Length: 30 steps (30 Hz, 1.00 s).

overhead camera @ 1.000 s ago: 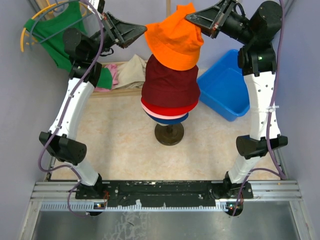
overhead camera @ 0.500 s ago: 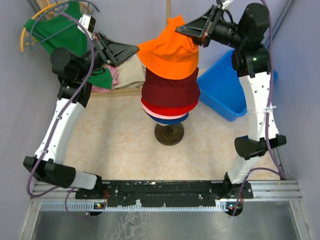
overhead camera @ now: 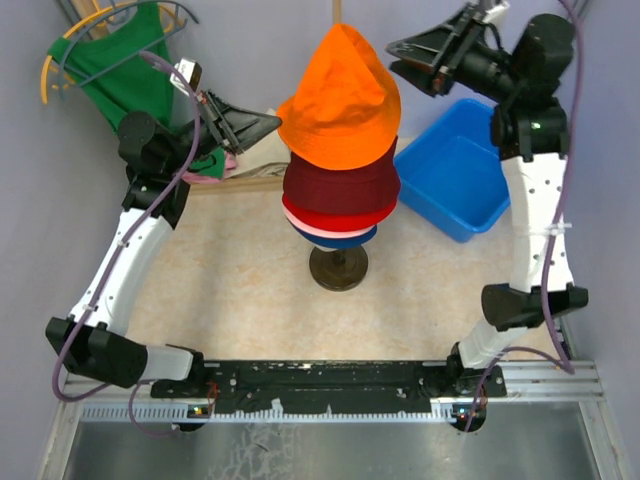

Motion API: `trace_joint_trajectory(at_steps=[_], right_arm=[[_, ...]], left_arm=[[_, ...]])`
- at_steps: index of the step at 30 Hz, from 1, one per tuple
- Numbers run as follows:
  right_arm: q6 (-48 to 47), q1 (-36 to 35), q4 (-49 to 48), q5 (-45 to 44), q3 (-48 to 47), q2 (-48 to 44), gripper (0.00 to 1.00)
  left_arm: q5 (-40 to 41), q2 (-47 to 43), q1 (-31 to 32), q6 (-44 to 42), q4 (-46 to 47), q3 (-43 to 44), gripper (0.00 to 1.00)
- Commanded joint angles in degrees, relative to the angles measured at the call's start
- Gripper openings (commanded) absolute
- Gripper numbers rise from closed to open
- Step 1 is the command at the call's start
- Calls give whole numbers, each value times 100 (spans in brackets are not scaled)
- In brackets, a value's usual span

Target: Stack the hats

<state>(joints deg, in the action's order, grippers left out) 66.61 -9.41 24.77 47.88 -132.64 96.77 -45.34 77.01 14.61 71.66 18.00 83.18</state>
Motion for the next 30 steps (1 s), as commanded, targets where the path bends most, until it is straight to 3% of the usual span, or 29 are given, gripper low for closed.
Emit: trace_joint_trajectory(at_steps=[1,4,12,22,30], right_arm=[[-167,832,-470,234,635,-985,55],[-484,1103,-271,351,1215,-1289,56],[-334,1152,-1082,598,2808,-1616,56],[-484,1103,-1314,547,2849,-1053,56],[250,696,-2332,586,3195,-941,59]], left_arm=[[0,-74,-31,-67,242,-178,4],[-65,24,-29,-38,261,-138,4],[-136,163,-38,10,318,-140,4],[-194,273,-90,137,456,-81,4],[-220,349,-99,210,586,-90,4]])
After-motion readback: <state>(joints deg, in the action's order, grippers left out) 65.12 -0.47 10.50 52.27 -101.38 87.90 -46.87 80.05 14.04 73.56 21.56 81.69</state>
